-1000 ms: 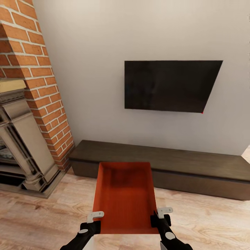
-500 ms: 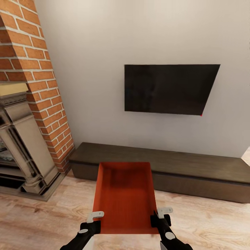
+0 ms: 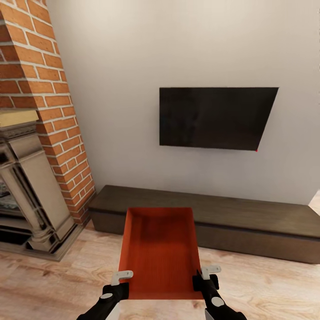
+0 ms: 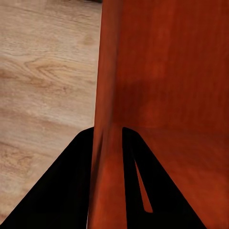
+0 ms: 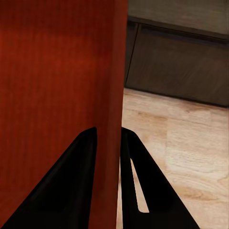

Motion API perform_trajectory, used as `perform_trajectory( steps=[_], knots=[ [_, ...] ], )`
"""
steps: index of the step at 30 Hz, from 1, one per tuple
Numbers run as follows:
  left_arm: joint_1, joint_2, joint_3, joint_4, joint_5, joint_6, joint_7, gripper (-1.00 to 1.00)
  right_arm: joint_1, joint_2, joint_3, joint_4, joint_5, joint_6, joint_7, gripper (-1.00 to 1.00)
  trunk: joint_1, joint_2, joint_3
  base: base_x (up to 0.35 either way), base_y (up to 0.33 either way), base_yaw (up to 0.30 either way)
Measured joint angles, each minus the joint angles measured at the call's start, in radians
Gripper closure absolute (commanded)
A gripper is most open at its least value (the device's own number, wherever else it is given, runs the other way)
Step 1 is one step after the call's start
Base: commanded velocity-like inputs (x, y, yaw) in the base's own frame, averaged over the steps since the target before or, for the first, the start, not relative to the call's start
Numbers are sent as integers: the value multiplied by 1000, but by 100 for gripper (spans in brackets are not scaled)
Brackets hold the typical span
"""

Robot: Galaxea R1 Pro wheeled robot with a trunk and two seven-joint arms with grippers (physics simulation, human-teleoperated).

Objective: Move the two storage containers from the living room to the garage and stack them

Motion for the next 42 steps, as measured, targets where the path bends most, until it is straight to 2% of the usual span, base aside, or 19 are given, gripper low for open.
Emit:
perform_trajectory(
  steps=[42],
  knots=[
    [0,-1,0,1,0,0,1,100,0,0,-1,1,1,1,0,100,0,0,67,0,0,0]
  ],
)
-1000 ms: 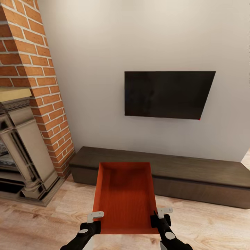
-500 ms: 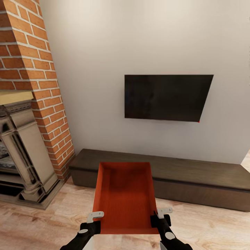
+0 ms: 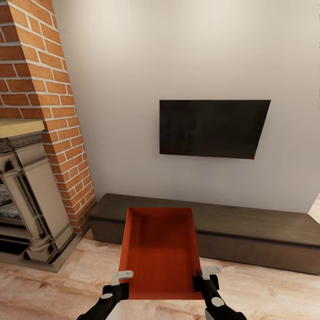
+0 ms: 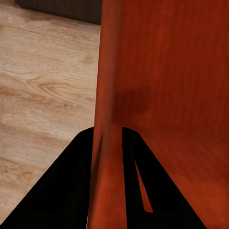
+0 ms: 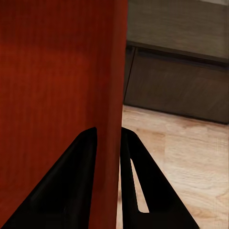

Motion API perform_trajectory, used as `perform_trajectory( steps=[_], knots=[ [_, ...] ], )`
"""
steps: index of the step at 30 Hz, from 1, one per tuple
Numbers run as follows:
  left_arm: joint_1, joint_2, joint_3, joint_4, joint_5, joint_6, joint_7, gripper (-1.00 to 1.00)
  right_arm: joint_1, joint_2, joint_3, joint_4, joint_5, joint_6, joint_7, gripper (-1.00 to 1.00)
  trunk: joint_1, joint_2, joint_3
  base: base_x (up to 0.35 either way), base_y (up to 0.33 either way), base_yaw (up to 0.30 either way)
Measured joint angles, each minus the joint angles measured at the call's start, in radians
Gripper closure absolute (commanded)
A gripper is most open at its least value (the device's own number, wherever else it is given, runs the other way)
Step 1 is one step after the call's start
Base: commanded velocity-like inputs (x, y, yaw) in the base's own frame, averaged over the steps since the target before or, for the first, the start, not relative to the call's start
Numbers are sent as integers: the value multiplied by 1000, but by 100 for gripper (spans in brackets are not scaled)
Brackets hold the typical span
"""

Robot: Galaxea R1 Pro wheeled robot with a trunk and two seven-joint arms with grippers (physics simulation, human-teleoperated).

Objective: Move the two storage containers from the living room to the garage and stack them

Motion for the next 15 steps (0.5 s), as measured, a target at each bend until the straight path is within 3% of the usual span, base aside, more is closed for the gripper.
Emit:
perform_trajectory(
  steps=[15],
  knots=[
    [0,0,-1,0,2,0,1,100,0,-1,-1,0,0,1,3,100,0,0,20,0,0,0]
  ],
)
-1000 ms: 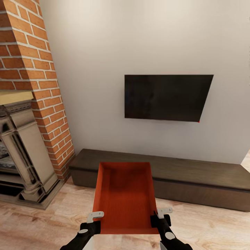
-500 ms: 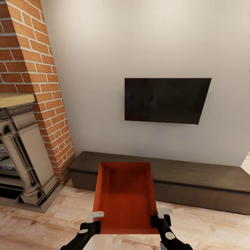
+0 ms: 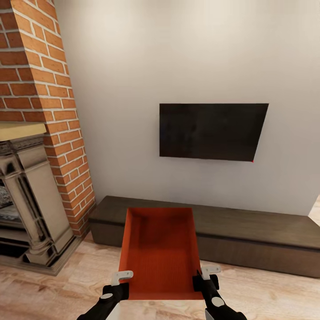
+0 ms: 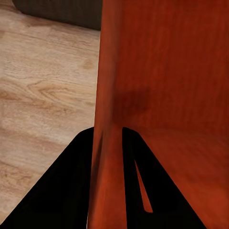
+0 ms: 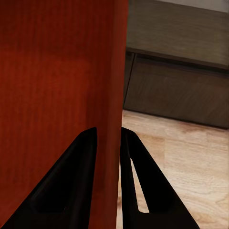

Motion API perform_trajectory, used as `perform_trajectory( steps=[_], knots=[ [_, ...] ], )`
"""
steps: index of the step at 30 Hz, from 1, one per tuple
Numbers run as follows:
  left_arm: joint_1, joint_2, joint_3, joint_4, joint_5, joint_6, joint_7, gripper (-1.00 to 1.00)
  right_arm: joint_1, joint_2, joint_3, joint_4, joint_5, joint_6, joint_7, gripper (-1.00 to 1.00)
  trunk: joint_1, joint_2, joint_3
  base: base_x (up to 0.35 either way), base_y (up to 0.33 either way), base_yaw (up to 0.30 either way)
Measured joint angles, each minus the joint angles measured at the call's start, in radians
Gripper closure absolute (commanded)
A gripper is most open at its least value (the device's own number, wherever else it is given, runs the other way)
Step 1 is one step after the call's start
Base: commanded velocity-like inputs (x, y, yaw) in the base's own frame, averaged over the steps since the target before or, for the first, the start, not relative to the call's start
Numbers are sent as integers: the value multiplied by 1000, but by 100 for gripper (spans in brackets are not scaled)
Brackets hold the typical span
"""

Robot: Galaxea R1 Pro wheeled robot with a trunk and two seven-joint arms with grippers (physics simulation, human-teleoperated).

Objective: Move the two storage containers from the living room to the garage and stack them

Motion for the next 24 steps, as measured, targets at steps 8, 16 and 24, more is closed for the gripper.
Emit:
perform_trajectory(
  steps=[8,16,24],
  knots=[
    [0,0,0,-1,0,0,0,100,0,0,-1,0,1,-1,0,100,0,0,1,0,0,0],
    [0,0,0,0,0,0,0,100,0,1,-4,0,5,0,0,100,0,0,1,0,0,0],
    [0,0,1,0,-2,0,-1,100,0,1,-5,0,5,0,0,100,0,0,1,0,0,0]
  ],
)
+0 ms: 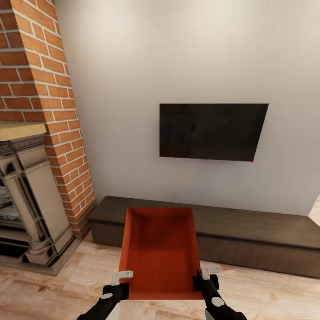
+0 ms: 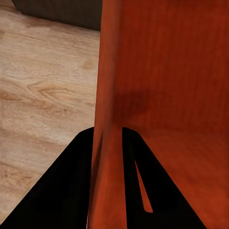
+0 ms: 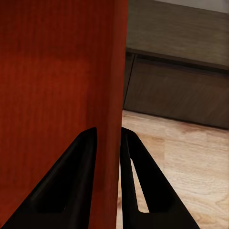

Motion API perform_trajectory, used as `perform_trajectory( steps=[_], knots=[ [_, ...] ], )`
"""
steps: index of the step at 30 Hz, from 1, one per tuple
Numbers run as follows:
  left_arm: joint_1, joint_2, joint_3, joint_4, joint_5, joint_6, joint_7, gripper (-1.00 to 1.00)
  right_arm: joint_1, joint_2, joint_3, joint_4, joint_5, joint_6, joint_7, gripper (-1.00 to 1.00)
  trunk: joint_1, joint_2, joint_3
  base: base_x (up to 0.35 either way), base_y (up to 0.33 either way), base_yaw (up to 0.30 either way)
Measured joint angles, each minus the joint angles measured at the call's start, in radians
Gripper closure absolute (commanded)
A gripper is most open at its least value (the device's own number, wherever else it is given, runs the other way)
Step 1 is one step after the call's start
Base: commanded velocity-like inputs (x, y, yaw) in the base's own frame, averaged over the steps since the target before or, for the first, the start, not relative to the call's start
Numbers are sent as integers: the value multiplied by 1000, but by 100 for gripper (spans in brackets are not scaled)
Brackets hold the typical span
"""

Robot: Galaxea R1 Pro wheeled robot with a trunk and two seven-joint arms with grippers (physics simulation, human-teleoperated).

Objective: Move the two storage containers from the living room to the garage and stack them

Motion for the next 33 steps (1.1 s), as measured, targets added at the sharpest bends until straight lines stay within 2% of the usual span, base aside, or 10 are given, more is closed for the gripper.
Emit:
perform_trajectory(
  steps=[10,20,33],
  knots=[
    [0,-1,1,0,-1,0,1,100,0,0,-5,0,5,0,1,100,-38,70,31,0,0,0],
    [0,0,1,-1,-1,0,0,100,0,0,-7,0,7,-1,2,100,-38,70,32,0,0,0],
    [0,0,0,-1,-1,0,0,100,0,0,-4,0,3,-1,1,100,-38,70,51,0,0,0]
  ],
)
